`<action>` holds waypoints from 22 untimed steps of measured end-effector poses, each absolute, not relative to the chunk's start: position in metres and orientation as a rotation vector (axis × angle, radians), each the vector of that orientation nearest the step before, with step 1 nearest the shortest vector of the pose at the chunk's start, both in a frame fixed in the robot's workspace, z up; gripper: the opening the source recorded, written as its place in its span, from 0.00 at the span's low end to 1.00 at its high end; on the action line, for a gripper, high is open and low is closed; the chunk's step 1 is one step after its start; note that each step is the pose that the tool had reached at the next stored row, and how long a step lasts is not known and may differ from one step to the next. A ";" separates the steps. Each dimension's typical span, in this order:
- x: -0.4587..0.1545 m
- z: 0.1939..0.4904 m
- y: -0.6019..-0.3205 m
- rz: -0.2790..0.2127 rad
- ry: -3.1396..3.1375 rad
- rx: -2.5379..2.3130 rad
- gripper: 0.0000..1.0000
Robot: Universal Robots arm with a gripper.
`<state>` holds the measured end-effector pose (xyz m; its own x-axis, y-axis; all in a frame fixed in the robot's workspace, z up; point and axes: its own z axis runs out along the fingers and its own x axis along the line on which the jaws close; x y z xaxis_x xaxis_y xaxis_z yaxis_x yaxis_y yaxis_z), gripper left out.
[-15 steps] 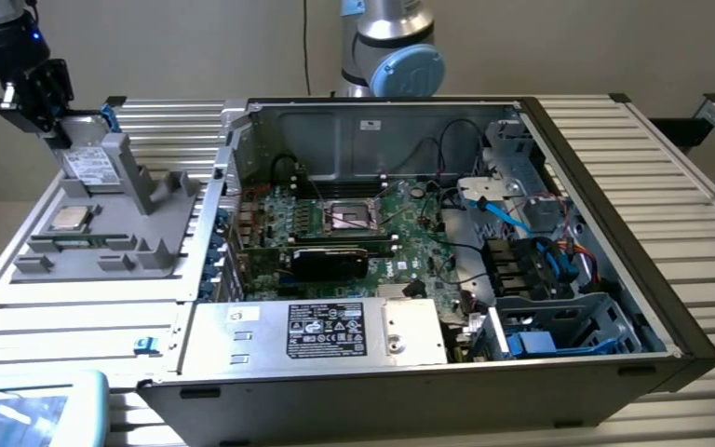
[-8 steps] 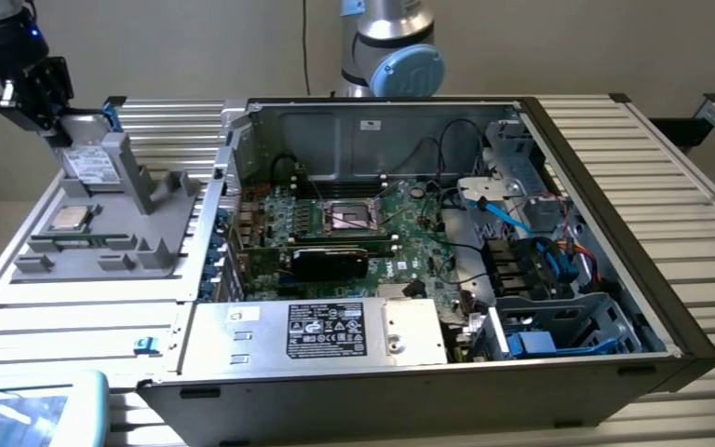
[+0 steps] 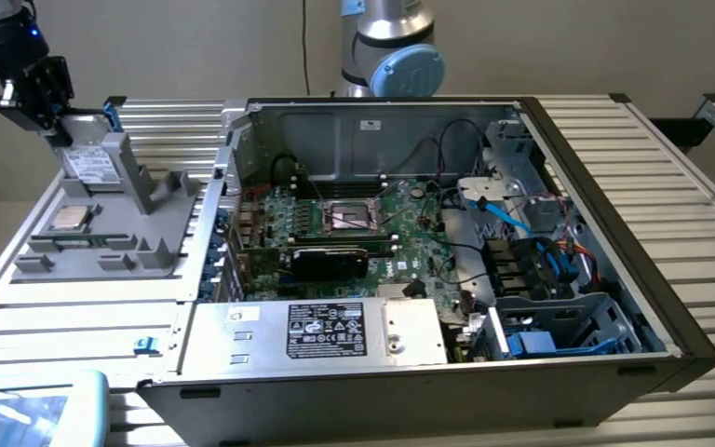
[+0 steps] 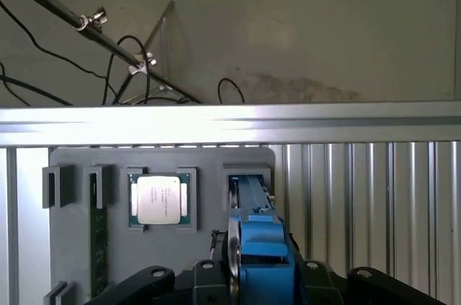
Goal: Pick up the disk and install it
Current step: 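Pick up the disk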
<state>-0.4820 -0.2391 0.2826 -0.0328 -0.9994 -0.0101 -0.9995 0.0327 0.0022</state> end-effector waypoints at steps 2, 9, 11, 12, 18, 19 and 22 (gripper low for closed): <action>-0.482 0.283 -0.239 0.014 2.254 -2.180 0.37; -0.482 0.283 -0.239 0.014 2.254 -2.180 0.39; -0.482 0.283 -0.239 0.014 2.255 -2.179 0.45; -0.482 0.283 -0.239 0.014 2.256 -2.178 0.52; -0.482 0.282 -0.239 0.014 2.283 -2.151 0.52; -0.482 0.282 -0.239 0.015 2.289 -2.144 0.52; -0.482 0.282 -0.239 0.016 2.300 -2.133 0.52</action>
<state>-0.4820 -0.2391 0.2817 -0.0754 -0.9971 -0.0100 -0.9971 0.0754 0.0045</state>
